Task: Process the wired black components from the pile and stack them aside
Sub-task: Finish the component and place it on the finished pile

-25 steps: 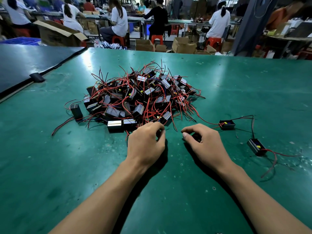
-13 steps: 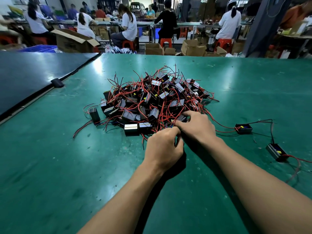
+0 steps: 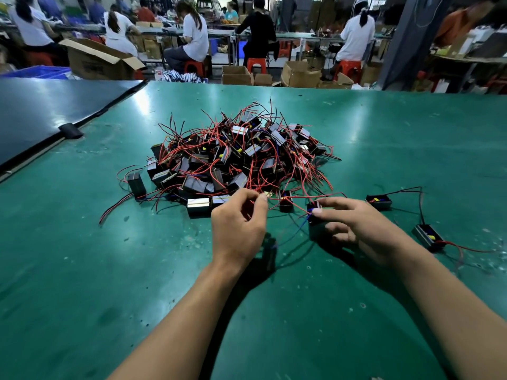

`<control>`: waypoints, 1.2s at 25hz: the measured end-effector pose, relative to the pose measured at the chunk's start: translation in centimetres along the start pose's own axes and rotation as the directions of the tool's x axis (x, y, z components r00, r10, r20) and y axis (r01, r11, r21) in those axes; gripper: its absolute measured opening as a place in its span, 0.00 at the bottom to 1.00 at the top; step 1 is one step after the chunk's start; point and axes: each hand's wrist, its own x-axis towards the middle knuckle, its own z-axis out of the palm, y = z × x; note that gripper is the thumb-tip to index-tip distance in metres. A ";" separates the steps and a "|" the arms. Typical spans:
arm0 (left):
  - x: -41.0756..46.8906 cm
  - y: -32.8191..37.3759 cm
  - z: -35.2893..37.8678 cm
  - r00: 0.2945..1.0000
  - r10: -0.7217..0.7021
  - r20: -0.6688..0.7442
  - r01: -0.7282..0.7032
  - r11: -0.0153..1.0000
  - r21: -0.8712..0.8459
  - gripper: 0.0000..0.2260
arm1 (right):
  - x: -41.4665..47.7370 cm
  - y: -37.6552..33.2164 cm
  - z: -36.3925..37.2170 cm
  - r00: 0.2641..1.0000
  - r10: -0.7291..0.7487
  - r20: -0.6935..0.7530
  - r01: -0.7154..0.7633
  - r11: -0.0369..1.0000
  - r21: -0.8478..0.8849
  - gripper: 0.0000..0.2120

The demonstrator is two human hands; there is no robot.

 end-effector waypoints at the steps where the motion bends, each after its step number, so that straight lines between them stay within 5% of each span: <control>1: 0.1 0.1 -0.1 0.999 -0.051 -0.016 0.050 0.998 -0.027 0.08 | -0.4 0.0 -0.5 0.999 0.015 0.045 -0.018 0.996 0.084 0.30; 6: -0.1 0.4 0.2 0.961 -0.123 0.246 0.142 0.988 -0.060 0.13 | -0.9 0.4 -0.9 0.979 -0.002 0.204 -0.056 0.959 0.276 0.15; 11: -1.2 0.9 1.0 0.876 -0.046 0.481 0.038 0.999 0.026 0.04 | -0.3 1.6 1.3 0.994 -0.108 0.015 0.109 0.990 -0.089 0.02; 17: -1.6 1.6 1.1 0.872 -0.110 0.476 -0.037 0.957 0.288 0.18 | 0.1 1.7 1.8 0.953 -0.266 -0.144 0.186 0.891 -0.415 0.03; 21: -1.5 2.1 0.8 0.872 -0.162 0.462 0.046 0.967 0.252 0.15 | 2.4 0.5 2.6 0.916 -0.313 -0.252 0.072 0.745 -0.663 0.10; 26: -1.0 2.3 -0.6 0.815 0.014 0.579 -0.274 0.890 0.365 0.14 | 4.7 -1.7 3.6 0.976 -0.119 -0.180 -0.028 0.758 -0.652 0.16; 30: -0.7 2.4 -0.9 0.790 -0.092 0.607 -0.188 0.905 0.383 0.23 | 5.5 -1.9 4.2 0.971 -0.067 -0.230 -0.081 0.812 -0.578 0.10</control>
